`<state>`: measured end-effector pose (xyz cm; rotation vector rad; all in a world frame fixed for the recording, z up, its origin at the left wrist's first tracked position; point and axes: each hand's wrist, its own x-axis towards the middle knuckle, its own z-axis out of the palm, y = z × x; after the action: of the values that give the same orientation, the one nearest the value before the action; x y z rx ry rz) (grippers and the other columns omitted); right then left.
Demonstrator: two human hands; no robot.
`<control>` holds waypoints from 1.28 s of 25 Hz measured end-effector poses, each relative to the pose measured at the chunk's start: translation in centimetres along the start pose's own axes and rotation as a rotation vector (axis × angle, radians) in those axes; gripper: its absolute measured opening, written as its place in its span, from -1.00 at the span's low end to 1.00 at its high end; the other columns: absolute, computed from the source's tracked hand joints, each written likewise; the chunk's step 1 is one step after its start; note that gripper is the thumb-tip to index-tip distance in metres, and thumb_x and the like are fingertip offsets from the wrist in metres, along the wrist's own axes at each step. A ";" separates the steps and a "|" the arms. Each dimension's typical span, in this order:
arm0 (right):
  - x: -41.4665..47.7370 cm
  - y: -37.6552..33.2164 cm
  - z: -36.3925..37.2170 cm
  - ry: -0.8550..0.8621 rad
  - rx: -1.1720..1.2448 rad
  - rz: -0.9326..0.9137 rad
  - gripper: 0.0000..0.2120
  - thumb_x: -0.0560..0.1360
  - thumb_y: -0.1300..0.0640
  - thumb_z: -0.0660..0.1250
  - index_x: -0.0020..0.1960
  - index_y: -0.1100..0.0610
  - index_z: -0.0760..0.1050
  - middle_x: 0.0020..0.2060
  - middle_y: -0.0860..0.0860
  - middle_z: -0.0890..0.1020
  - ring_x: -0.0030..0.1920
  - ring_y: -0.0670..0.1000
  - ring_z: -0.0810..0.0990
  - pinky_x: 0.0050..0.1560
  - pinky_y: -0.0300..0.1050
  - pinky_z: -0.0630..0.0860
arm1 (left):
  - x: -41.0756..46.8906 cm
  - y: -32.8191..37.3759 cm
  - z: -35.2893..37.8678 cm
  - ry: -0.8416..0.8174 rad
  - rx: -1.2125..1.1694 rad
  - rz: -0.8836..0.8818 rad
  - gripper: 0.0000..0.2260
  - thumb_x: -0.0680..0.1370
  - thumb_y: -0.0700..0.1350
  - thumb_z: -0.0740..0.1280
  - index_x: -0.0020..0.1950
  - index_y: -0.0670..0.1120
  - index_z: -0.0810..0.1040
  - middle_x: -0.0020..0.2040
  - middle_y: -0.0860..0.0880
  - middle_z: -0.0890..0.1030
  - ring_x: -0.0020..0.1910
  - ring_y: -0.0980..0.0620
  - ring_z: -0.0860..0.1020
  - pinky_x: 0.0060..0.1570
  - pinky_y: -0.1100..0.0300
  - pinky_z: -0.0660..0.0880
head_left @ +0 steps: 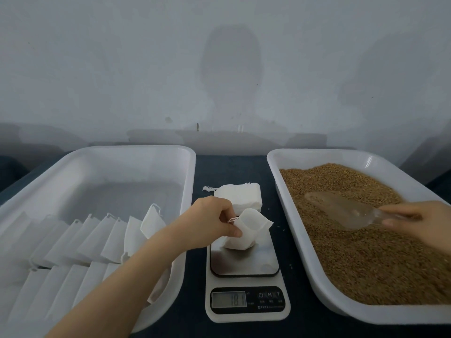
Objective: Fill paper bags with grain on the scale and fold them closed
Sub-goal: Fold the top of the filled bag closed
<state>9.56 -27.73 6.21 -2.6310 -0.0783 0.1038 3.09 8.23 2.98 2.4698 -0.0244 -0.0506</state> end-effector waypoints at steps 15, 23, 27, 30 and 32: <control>-2.1 -8.9 -1.9 0.044 -0.197 -0.552 -0.70 0.34 -0.16 0.31 -0.09 -0.58 0.40 -0.17 -0.26 0.54 -0.12 -0.20 0.48 -0.13 -0.11 0.33 | 0.2 -0.1 0.0 0.019 -0.049 0.006 -0.80 0.43 0.03 0.48 -0.25 0.04 0.48 -0.30 0.13 0.49 -0.36 0.18 0.42 -0.42 0.49 0.33; -0.7 -11.0 -2.1 0.172 -0.494 -0.629 -0.72 0.41 -0.11 0.31 0.05 -0.43 0.44 -0.15 -0.27 0.48 -0.09 -0.11 0.36 0.16 -0.03 0.14 | 0.3 -0.1 0.1 0.026 -0.089 0.026 -0.80 0.43 0.02 0.48 -0.24 0.07 0.47 -0.27 0.14 0.50 -0.33 0.20 0.44 -0.39 0.59 0.32; -0.5 -11.9 -2.0 0.220 -0.551 -0.674 -0.73 0.40 -0.04 0.37 0.04 -0.34 0.55 -0.15 -0.22 0.49 -0.10 -0.10 0.35 0.16 -0.05 0.10 | 0.2 -0.2 0.1 0.054 -0.122 0.036 -0.81 0.42 0.03 0.49 -0.26 0.09 0.48 -0.28 0.15 0.52 -0.34 0.22 0.45 -0.39 0.58 0.33; -0.5 -12.7 -2.1 0.234 -0.614 -0.674 -0.73 0.41 -0.03 0.39 0.03 -0.35 0.55 -0.14 -0.20 0.50 -0.09 -0.09 0.37 0.15 -0.10 0.05 | 0.2 -0.1 0.0 0.058 -0.125 0.044 -0.81 0.41 0.03 0.49 -0.26 0.09 0.49 -0.29 0.15 0.52 -0.36 0.24 0.45 -0.39 0.57 0.33; -0.5 -13.4 -2.2 0.246 -0.657 -0.682 -0.74 0.42 -0.04 0.38 0.03 -0.36 0.54 -0.13 -0.20 0.49 -0.06 -0.07 0.42 0.15 -0.11 0.02 | 0.2 -0.1 -0.1 0.055 -0.124 0.056 -0.81 0.41 0.03 0.50 -0.26 0.08 0.49 -0.30 0.14 0.52 -0.39 0.30 0.46 -0.38 0.57 0.33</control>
<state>8.74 -17.13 14.66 -3.0474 -1.0658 -0.5645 3.29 8.34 2.95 2.3445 -0.0646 0.0387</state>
